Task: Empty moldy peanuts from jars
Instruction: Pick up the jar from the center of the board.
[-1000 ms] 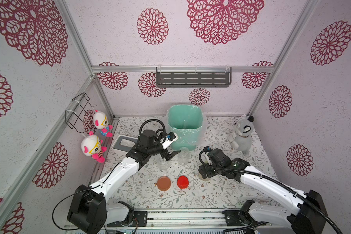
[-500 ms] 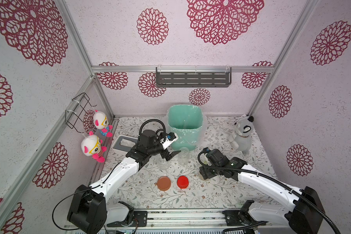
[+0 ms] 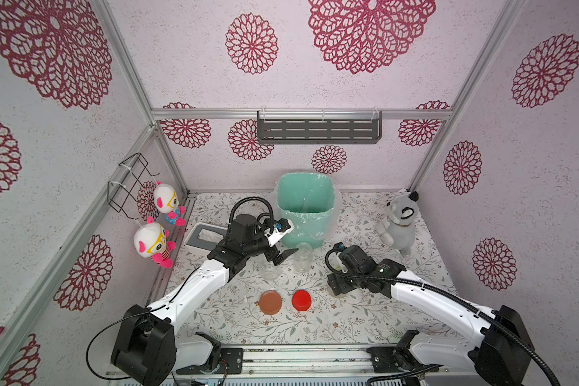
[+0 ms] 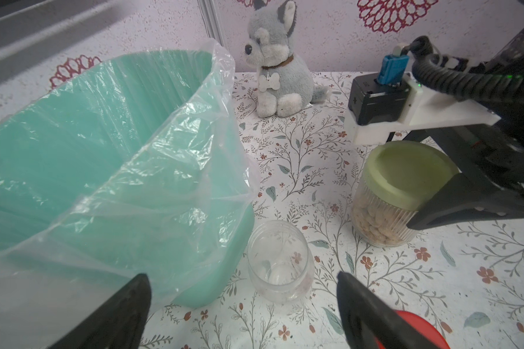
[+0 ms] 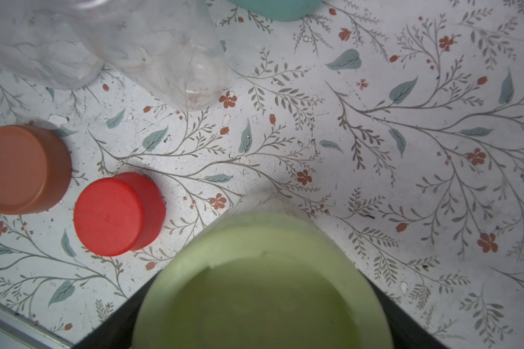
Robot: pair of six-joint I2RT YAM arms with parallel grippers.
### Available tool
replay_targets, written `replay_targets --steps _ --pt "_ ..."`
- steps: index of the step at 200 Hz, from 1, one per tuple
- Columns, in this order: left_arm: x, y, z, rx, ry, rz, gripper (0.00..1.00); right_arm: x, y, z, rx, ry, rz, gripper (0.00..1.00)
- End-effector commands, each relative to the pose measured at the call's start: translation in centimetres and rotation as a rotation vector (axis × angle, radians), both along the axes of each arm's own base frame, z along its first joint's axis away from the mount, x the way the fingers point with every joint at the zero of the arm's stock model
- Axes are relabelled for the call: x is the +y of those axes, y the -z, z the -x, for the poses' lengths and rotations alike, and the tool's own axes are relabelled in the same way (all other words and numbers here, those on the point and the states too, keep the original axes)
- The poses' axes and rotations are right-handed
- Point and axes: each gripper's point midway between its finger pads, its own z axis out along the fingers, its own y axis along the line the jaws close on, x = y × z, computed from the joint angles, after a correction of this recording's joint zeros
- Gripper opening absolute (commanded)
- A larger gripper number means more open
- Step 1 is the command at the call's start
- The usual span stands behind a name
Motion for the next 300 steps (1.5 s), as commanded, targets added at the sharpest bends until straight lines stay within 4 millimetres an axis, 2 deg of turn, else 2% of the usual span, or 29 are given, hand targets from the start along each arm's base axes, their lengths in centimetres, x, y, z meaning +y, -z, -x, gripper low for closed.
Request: replay_targets --steps 1,52,72,108,120,133,165,203,256,300 --pt "-0.1 -0.1 0.4 -0.007 0.007 -0.001 0.97 0.3 -1.0 -0.8 -0.032 0.0 -0.007 0.86" --pt "-0.2 -0.1 0.4 -0.007 0.009 -0.002 0.97 0.3 -1.9 -0.9 -0.066 -0.004 -0.028 0.74" --pt "-0.1 -0.2 0.4 -0.008 0.006 0.0 0.97 0.6 -2.9 -1.1 -0.096 -0.006 -0.061 0.64" --pt "-0.4 -0.4 0.7 0.004 0.028 0.009 0.97 0.6 -5.2 -1.6 -0.16 -0.003 -0.143 0.37" --pt "-0.6 -0.7 0.8 0.012 0.039 0.016 0.97 0.5 -6.2 -1.7 -0.174 -0.002 -0.185 0.22" --pt "-0.7 -1.0 0.9 0.02 0.051 0.021 0.97 0.1 -7.4 -1.9 -0.196 0.007 -0.231 0.0" --pt "-1.1 -1.3 1.4 0.064 0.086 0.018 0.97 -0.8 -11.2 -2.3 -0.271 0.008 -0.357 0.0" --pt "-2.1 -3.6 2.6 0.094 0.16 0.088 0.97 -0.9 -16.4 -2.7 -0.357 -0.059 -0.444 0.0" --pt "-2.5 -6.5 3.1 0.102 0.18 0.14 0.97 0.9 -24.4 -3.4 -0.458 -0.222 -0.561 0.0" --pt "-3.2 -8.1 3.1 0.102 0.192 0.173 0.97 2.9 -28.8 -4.9 -0.516 -0.334 -0.624 0.0"
